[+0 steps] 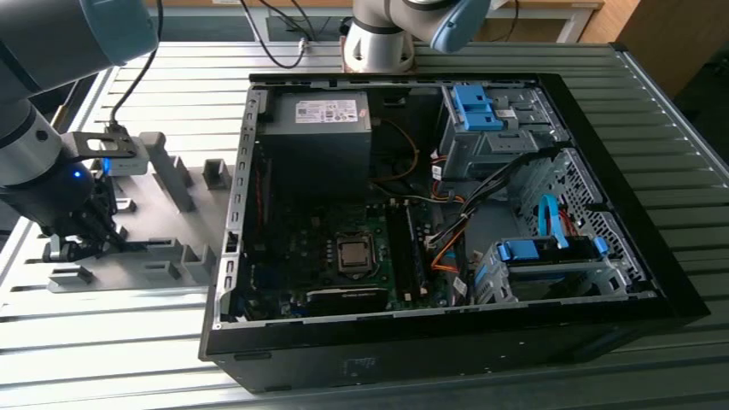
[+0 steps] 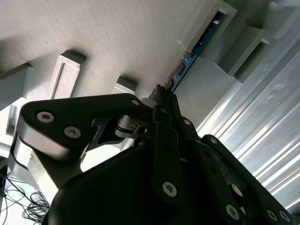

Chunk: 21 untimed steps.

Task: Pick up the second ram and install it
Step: 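Pick up the second ram and move it above second insertion slot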

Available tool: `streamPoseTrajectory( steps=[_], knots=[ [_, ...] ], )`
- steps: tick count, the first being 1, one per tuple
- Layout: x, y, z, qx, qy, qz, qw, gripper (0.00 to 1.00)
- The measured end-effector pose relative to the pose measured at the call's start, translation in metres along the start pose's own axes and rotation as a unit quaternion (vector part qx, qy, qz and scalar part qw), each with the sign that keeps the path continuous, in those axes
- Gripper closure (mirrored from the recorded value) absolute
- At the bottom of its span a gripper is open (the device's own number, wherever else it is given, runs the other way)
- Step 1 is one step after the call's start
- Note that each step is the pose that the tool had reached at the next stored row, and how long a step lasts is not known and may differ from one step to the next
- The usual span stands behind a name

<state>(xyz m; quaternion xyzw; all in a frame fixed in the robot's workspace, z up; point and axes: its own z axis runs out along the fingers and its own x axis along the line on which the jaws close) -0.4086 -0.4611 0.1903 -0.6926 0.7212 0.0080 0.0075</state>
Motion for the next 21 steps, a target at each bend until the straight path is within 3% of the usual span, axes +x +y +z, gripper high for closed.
streamPoseTrajectory(
  steps=[5,9,21],
  knots=[
    [0.0,0.0,0.0,0.0,0.0,-0.001,1.0,0.86],
    [0.0,0.0001,0.0001,-0.0004,0.0,-0.019,0.9998,0.86],
    [0.0,0.0001,-0.0016,-0.0004,0.0,-0.019,0.9998,0.86]
  ],
)
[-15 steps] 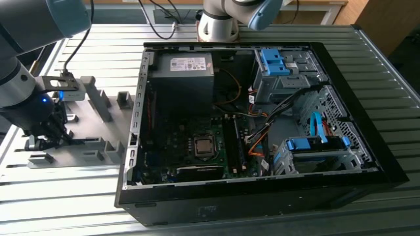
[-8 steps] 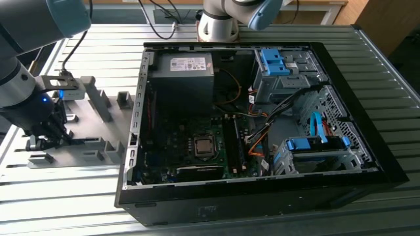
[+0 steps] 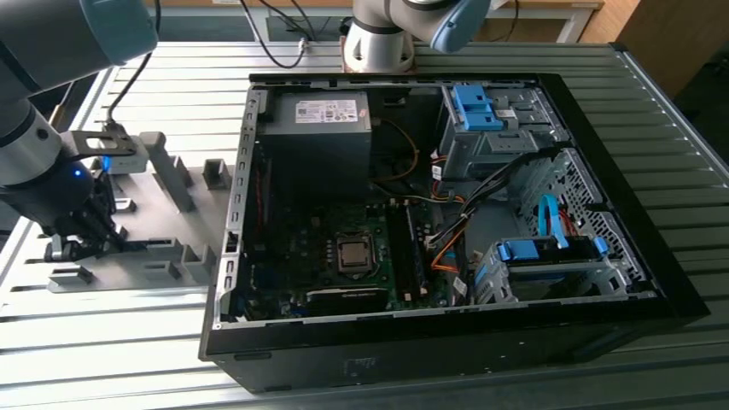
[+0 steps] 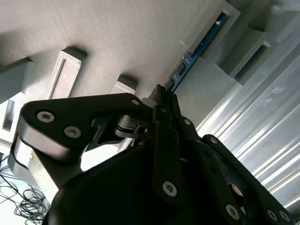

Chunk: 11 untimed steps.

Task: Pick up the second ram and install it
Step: 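Pick up the second ram and move it above second insertion slot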

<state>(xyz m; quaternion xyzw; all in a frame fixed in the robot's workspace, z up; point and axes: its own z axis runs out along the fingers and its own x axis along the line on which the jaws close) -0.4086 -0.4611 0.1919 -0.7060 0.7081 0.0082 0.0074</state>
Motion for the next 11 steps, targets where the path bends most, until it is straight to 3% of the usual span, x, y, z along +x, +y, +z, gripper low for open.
streamPoseTrajectory(
  steps=[11],
  knots=[
    [-0.0004,0.0,-0.0183,0.0,0.0,0.0,1.0,0.86]
  ],
)
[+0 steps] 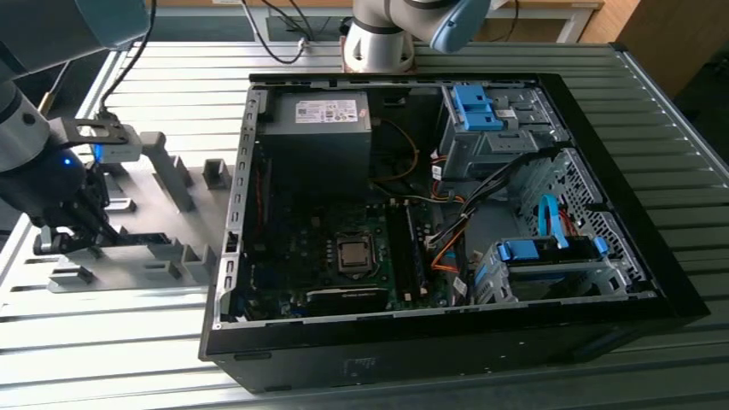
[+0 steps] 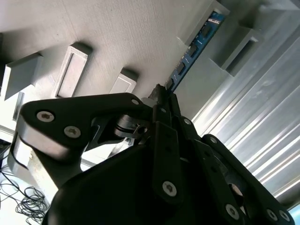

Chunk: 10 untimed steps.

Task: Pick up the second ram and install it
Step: 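Pick up the second ram and move it above second insertion slot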

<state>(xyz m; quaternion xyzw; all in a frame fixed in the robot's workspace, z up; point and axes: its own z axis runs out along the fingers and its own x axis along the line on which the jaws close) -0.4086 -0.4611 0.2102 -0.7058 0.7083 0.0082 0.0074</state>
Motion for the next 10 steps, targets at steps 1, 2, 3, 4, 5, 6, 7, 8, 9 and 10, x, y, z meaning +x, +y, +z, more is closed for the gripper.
streamPoseTrajectory(
  steps=[1,2,3,4,5,6,7,8,9,10],
  knots=[
    [0.0,0.0,-0.0017,0.0,0.0,0.0,1.0,0.86],
    [-0.0001,0.0,-0.0038,0.0,0.0,0.0,1.0,0.86],
    [-0.0001,0.0,-0.0058,0.0,0.0,0.0,1.0,0.86],
    [-0.0002,0.0,-0.0078,0.0,0.0,0.0,1.0,0.86],
    [-0.0002,0.0,-0.0098,0.0,0.0,0.0,1.0,0.86],
    [-0.0003,0.0,-0.0117,0.0,0.0,0.0,1.0,0.86],
    [-0.0003,0.0,-0.0136,0.0,0.0,0.0,1.0,0.86],
    [-0.0003,0.0,-0.0155,0.0,0.0,0.0,1.0,0.86],
    [-0.0004,0.0,-0.0172,0.0001,0.0,0.0,1.0,0.86],
    [-0.0004,0.0,-0.0189,0.0,0.0,0.0,1.0,0.86]
  ],
)
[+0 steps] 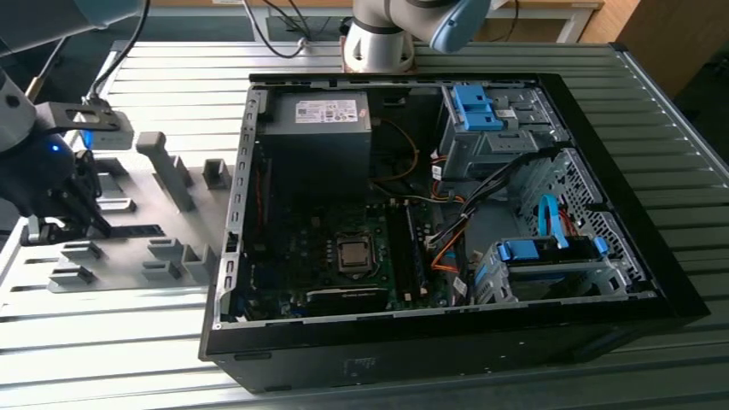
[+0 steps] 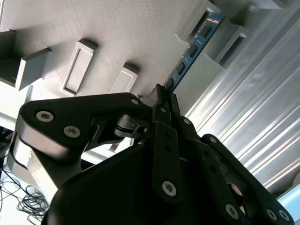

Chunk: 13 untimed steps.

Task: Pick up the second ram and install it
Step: 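Pick up the second ram and move it above second insertion slot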

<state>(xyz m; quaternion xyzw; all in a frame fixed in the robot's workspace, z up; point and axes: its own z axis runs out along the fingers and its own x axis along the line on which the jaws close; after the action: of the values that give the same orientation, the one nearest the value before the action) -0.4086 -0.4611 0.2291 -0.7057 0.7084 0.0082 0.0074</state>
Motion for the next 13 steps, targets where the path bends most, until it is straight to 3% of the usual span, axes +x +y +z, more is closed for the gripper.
streamPoseTrajectory(
  steps=[13],
  knots=[
    [-0.0004,0.0,-0.018,0.0,0.0,0.0,1.0,0.86]
  ],
)
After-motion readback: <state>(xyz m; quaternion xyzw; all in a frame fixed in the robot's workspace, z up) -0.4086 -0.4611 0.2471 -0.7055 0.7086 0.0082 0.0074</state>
